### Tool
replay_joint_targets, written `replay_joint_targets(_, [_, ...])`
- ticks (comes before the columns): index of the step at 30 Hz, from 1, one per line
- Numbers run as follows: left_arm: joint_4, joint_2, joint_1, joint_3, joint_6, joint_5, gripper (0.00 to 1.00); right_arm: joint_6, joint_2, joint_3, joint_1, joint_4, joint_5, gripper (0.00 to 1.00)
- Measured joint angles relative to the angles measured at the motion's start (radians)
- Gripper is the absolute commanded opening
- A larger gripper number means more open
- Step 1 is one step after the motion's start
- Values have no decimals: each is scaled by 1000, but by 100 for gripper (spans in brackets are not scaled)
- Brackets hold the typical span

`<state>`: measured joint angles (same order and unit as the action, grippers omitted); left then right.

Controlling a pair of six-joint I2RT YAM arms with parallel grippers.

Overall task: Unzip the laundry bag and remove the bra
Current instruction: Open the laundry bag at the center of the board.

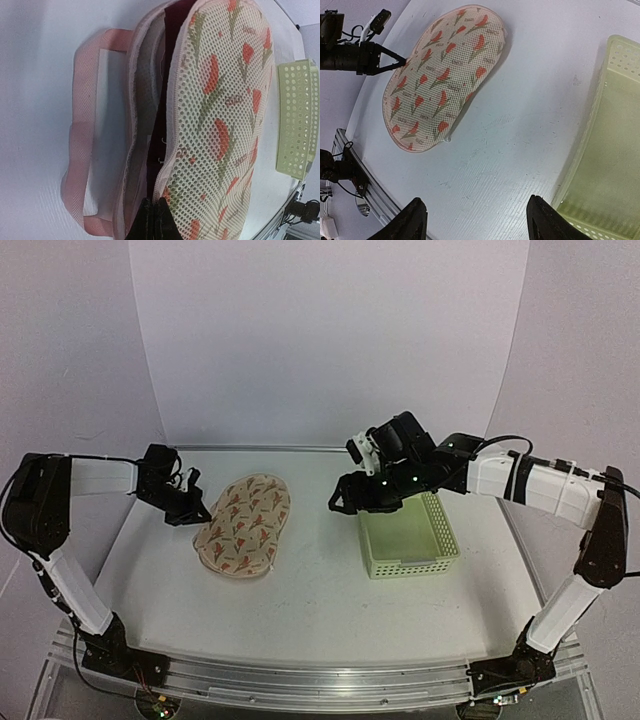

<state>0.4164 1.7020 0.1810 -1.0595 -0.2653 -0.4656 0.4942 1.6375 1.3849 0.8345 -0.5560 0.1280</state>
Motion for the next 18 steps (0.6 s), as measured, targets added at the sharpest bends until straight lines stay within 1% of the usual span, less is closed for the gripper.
replay_joint_targets(4, [-27, -113, -5, 121, -66, 42, 0, 0, 3, 4, 2, 0, 4, 69])
replay_joint_targets(8, [-34, -257, -5, 203, -125, 77, 0, -1, 19, 14, 5, 0, 11, 70])
replay_joint_targets(13, [-60, -388, -3, 237, -184, 78, 0, -4, 36, 25, 9, 0, 18, 70])
replay_joint_targets(18, [-72, -444, 12, 246, -233, 80, 0, -5, 45, 39, 10, 0, 19, 73])
